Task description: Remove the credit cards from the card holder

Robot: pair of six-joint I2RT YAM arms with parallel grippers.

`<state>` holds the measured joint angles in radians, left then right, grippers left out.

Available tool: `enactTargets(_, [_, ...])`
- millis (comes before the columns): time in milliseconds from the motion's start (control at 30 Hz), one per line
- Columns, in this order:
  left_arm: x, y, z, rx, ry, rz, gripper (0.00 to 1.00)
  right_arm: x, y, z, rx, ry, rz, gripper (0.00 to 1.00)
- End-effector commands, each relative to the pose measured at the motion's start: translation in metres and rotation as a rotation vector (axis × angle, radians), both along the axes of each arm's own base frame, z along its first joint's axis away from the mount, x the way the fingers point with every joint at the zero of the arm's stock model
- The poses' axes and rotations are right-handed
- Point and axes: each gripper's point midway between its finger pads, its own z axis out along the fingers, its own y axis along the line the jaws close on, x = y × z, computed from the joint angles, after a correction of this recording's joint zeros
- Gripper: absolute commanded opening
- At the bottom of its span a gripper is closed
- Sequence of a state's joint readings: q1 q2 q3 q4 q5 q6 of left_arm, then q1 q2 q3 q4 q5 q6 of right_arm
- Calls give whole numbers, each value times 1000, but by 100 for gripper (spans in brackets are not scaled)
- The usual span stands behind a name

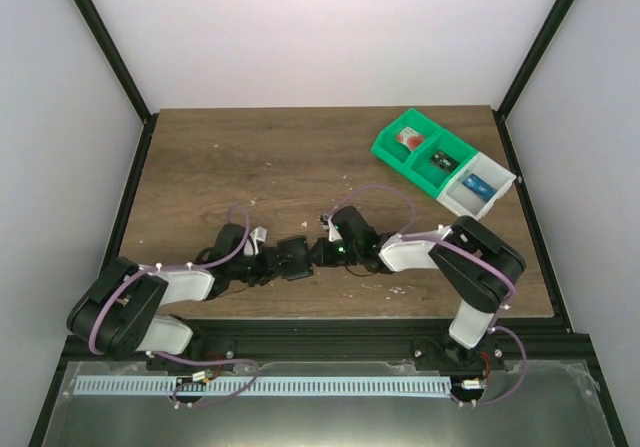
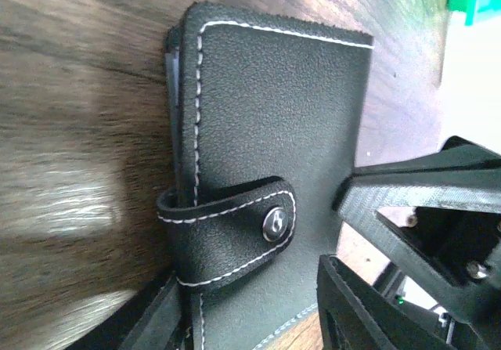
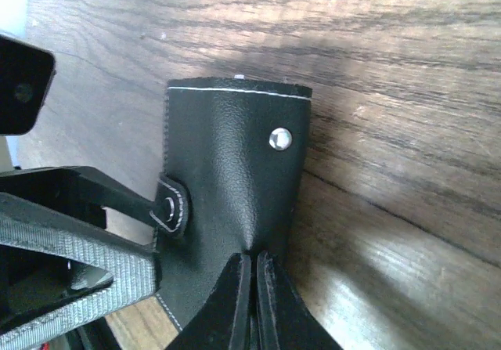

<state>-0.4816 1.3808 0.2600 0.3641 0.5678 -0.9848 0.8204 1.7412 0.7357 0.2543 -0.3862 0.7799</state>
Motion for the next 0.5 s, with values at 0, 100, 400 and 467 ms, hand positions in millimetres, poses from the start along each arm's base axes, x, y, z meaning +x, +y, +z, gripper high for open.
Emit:
enactTargets(0, [-1, -4, 5, 73, -25, -39, 51, -5, 0, 27, 26, -54, 13, 1])
enactTargets(100, [6, -5, 21, 132, -90, -36, 60, -5, -12, 29, -15, -72, -15, 0])
enactTargets(400, [24, -15, 58, 306, -213, -49, 64, -4, -51, 35, -129, -116, -135, 0])
enactTargets(467, [21, -24, 60, 292, -212, -78, 64, -4, -58, 35, -155, -124, -155, 0])
